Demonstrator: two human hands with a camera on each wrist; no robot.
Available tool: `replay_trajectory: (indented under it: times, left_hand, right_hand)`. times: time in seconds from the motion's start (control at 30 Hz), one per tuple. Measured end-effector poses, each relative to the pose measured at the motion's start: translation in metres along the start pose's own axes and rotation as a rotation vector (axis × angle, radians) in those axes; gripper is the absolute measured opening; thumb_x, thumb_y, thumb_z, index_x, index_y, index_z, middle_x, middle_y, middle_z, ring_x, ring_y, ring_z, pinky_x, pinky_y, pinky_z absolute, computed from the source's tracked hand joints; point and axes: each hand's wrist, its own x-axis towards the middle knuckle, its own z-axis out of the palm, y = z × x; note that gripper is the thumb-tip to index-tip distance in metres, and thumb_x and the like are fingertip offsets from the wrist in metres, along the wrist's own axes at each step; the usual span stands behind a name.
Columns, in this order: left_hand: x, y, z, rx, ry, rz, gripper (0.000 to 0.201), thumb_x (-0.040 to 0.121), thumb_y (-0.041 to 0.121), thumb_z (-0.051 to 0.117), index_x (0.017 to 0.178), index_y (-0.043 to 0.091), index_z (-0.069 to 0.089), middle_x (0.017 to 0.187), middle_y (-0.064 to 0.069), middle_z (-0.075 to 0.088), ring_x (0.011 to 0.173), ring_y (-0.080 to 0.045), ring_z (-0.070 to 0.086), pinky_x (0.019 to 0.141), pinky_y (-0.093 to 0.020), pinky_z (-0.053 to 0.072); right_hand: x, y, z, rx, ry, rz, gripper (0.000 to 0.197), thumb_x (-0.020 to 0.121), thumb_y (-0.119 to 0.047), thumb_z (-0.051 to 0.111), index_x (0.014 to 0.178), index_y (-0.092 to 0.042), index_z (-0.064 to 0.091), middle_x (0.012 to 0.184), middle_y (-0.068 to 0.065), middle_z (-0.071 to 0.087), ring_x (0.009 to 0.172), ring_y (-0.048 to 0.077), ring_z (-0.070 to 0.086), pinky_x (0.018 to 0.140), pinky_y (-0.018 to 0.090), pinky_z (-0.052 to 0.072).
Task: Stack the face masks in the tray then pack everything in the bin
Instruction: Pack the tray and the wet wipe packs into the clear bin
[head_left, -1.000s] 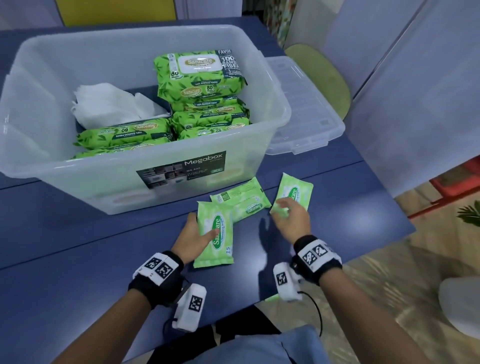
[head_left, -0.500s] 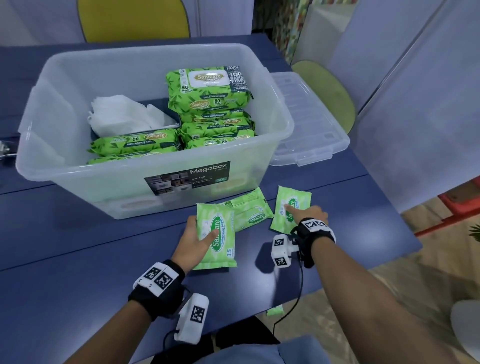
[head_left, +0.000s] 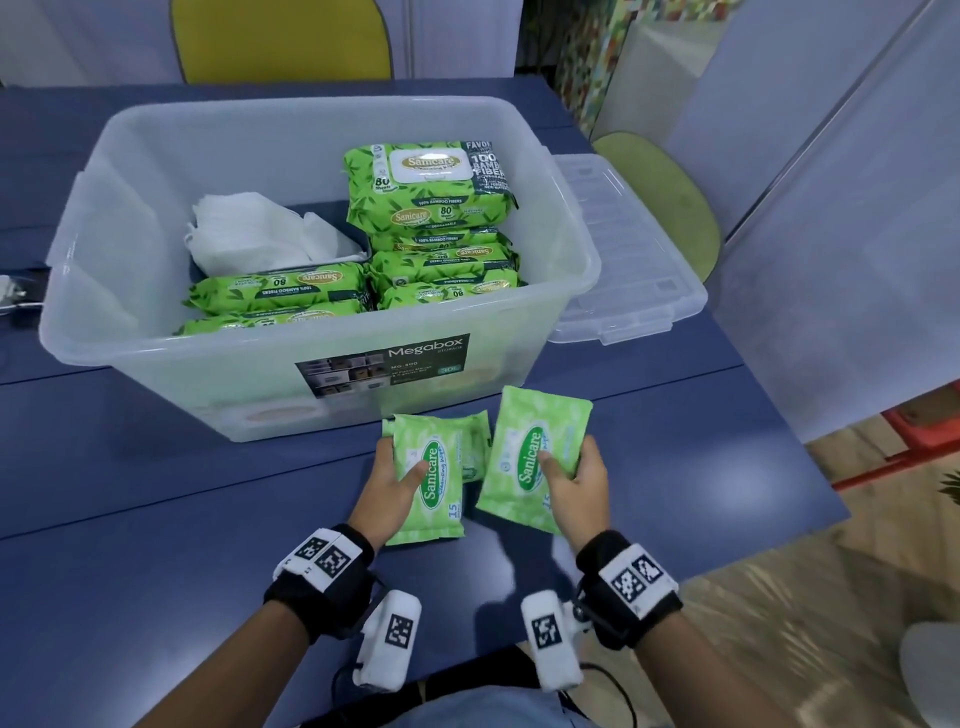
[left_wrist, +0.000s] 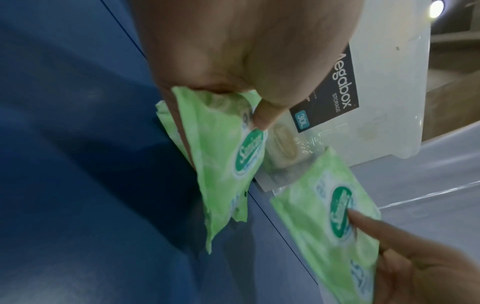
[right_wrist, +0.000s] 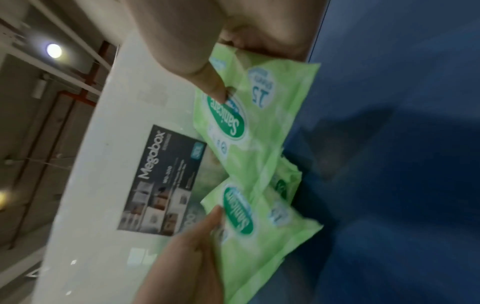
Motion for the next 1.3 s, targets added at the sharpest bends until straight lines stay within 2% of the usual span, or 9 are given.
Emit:
replay_trajectory:
  times: [0.13, 0.23, 0.37, 0.53, 0.73, 0.9, 1.07, 1.2, 1.3]
  left_hand:
    - [0.0, 0.004, -0.002, -0.114, -0.005, -0.055, 0.036, 0.099, 0.03, 0.046, 0.131, 0.016, 0.036, 0.126, 0.01, 0.046, 0.118, -0.011, 0.045, 0.098, -0.023, 0.031]
    - [0.005, -0.007, -0.006, -0.255, -0.055, -0.138, 0.092, 0.074, 0.077, 0.054, 0.144, 0.024, 0.029, 0.148, 0.009, 0.038, 0.133, -0.011, 0.04, 0.113, -0.04, 0.029]
    - [-0.002, -0.002, -0.007, -0.168, -0.059, -0.077, 0.039, 0.087, 0.03, 0.066, 0.119, 0.021, 0.046, 0.112, 0.014, 0.061, 0.108, -0.005, 0.059, 0.08, -0.015, 0.047]
    - [-0.005, -0.007, -0.028, -0.085, 0.055, 0.004, 0.045, 0.08, 0.018, 0.074, 0.118, 0.014, 0.05, 0.106, 0.006, 0.065, 0.091, -0.002, 0.064, 0.064, -0.011, 0.049]
    - [-0.009, -0.021, -0.064, -0.156, 0.178, -0.039, 0.039, 0.083, 0.015, 0.07, 0.117, 0.019, 0.051, 0.108, 0.006, 0.064, 0.095, -0.009, 0.063, 0.072, -0.018, 0.049]
    - [-0.013, -0.037, -0.086, -0.254, 0.27, -0.114, 0.042, 0.085, 0.007, 0.065, 0.125, 0.007, 0.051, 0.118, -0.009, 0.064, 0.104, -0.026, 0.063, 0.081, -0.034, 0.049]
    - [-0.018, -0.047, -0.091, -0.278, 0.342, -0.099, 0.036, 0.086, 0.006, 0.065, 0.121, 0.006, 0.053, 0.112, -0.009, 0.064, 0.101, -0.028, 0.063, 0.078, -0.033, 0.048]
    - [-0.017, -0.054, -0.093, -0.282, 0.379, -0.109, 0.037, 0.086, 0.007, 0.066, 0.12, 0.006, 0.053, 0.112, -0.009, 0.065, 0.102, -0.029, 0.063, 0.084, -0.037, 0.05]
    - [-0.016, -0.053, -0.092, -0.265, 0.383, -0.113, 0.034, 0.086, 0.005, 0.065, 0.118, 0.007, 0.053, 0.11, -0.009, 0.064, 0.1, -0.028, 0.063, 0.088, -0.04, 0.05]
  right_hand:
    - [-0.01, -0.002, 0.021, 0.064, -0.219, 0.034, 0.02, 0.088, 0.002, 0.061, 0.097, -0.014, 0.053, 0.091, -0.005, 0.069, 0.077, 0.001, 0.068, 0.068, 0.02, 0.055]
    - [-0.009, 0.009, 0.041, -0.009, -0.358, 0.14, 0.026, 0.083, -0.006, 0.071, 0.096, -0.016, 0.05, 0.098, 0.005, 0.07, 0.087, 0.018, 0.07, 0.079, 0.042, 0.058]
    - [-0.006, 0.015, 0.065, -0.257, -0.398, 0.084, 0.045, 0.07, -0.038, 0.081, 0.088, -0.009, 0.051, 0.089, 0.018, 0.068, 0.08, 0.036, 0.067, 0.067, 0.049, 0.057]
    - [0.012, 0.006, 0.066, -0.584, -0.532, -0.1, 0.049, 0.068, -0.059, 0.075, 0.067, -0.02, 0.045, 0.059, -0.008, 0.048, 0.053, 0.008, 0.043, 0.052, 0.023, 0.037]
    - [0.045, 0.015, 0.074, -0.721, -0.513, -0.467, 0.016, 0.086, -0.022, 0.067, 0.092, -0.011, 0.059, 0.095, 0.005, 0.052, 0.094, 0.024, 0.053, 0.078, 0.031, 0.042]
    - [0.058, -0.002, 0.095, -1.245, -0.896, -0.583, 0.085, 0.073, -0.049, 0.074, 0.143, -0.02, 0.035, 0.146, 0.008, 0.033, 0.134, 0.026, 0.031, 0.113, 0.043, 0.024]
    - [0.059, -0.002, 0.105, -1.406, -0.979, -0.611, 0.096, 0.07, -0.05, 0.075, 0.147, -0.025, 0.024, 0.139, 0.01, 0.036, 0.129, 0.029, 0.035, 0.105, 0.043, 0.032]
    - [0.06, -0.01, 0.097, -1.043, -0.9, -0.372, 0.078, 0.071, -0.037, 0.078, 0.139, -0.026, 0.04, 0.126, 0.005, 0.051, 0.11, 0.022, 0.048, 0.091, 0.028, 0.039]
    - [0.054, -0.017, 0.093, -0.485, -0.856, 0.084, 0.065, 0.071, -0.032, 0.072, 0.129, -0.013, 0.051, 0.123, 0.01, 0.058, 0.099, 0.015, 0.054, 0.083, 0.023, 0.042]
